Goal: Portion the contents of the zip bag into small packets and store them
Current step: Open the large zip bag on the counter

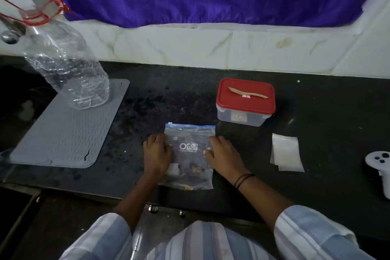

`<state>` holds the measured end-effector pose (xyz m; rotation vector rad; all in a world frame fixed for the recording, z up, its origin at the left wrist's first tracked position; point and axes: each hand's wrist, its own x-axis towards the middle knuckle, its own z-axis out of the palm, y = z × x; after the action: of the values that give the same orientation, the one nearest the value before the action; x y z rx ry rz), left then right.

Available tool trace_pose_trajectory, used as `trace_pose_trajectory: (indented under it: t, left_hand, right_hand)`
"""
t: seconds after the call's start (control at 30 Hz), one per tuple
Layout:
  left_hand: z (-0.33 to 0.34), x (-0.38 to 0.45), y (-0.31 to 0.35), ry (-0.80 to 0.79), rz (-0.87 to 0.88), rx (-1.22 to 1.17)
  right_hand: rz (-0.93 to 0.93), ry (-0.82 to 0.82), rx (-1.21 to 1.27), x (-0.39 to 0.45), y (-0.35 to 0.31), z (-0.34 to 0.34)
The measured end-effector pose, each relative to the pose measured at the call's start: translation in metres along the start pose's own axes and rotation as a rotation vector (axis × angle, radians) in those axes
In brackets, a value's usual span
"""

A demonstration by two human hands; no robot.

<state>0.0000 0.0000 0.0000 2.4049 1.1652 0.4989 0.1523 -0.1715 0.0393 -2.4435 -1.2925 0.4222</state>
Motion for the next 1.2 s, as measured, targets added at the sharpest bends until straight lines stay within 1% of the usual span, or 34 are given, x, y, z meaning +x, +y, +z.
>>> trace_pose_trajectory:
  t: [0.17, 0.23, 0.3, 0.37, 0.47, 0.5, 0.6, 0.7, 0.77, 0.87, 0.97, 1.03, 1.07, 1.2]
  left_hand:
    - [-0.005, 0.003, 0.008, -0.042, -0.025, -0.044]
    - [-0.007, 0.006, 0.009, -0.046, -0.09, -0.128]
    - [-0.009, 0.01, 0.013, -0.058, -0.22, -0.238]
    - [-0.013, 0.015, 0.019, -0.083, -0.317, -0.307]
    - [-0.017, 0.025, 0.021, -0.111, -0.369, -0.329]
    - [-0.017, 0.028, 0.02, -0.11, -0.375, -0.344]
    - [-0.016, 0.039, 0.018, -0.109, -0.402, -0.404]
    - [-0.017, 0.054, 0.019, -0.083, -0.442, -0.539]
    - [-0.017, 0.062, 0.022, -0.063, -0.47, -0.627]
    - [-0.019, 0.065, 0.025, -0.041, -0.442, -0.683]
    - [-0.023, 0.061, 0.029, -0.032, -0.355, -0.741]
    - [-0.027, 0.059, 0.031, -0.031, -0.312, -0.786]
    - [-0.03, 0.058, 0.032, -0.032, -0.295, -0.814]
    - [-0.037, 0.053, 0.039, -0.064, -0.204, -0.885]
  right_hand:
    - [0.078, -0.026, -0.008, 0.006, -0.007, 0.004]
    - [0.056, -0.033, -0.009, 0.008, -0.011, 0.006]
    - [0.008, -0.033, -0.023, 0.009, -0.013, 0.008]
    - [-0.028, -0.017, -0.095, 0.01, -0.017, 0.009]
    - [-0.051, 0.022, -0.249, 0.012, -0.021, 0.011]
    - [-0.054, 0.016, -0.274, 0.014, -0.023, 0.01]
    - [-0.076, -0.07, -0.296, 0.019, -0.028, 0.005]
    - [-0.119, -0.127, -0.313, 0.026, -0.033, -0.003]
    - [-0.127, -0.127, -0.293, 0.034, -0.037, -0.011]
    - [-0.149, -0.069, -0.181, 0.054, -0.048, -0.024]
    - [-0.201, 0.059, -0.115, 0.076, -0.063, -0.036]
    - [-0.229, 0.105, -0.068, 0.091, -0.073, -0.042]
    - [-0.237, 0.1, -0.04, 0.098, -0.078, -0.044]
    - [-0.254, -0.028, 0.097, 0.117, -0.093, -0.047]
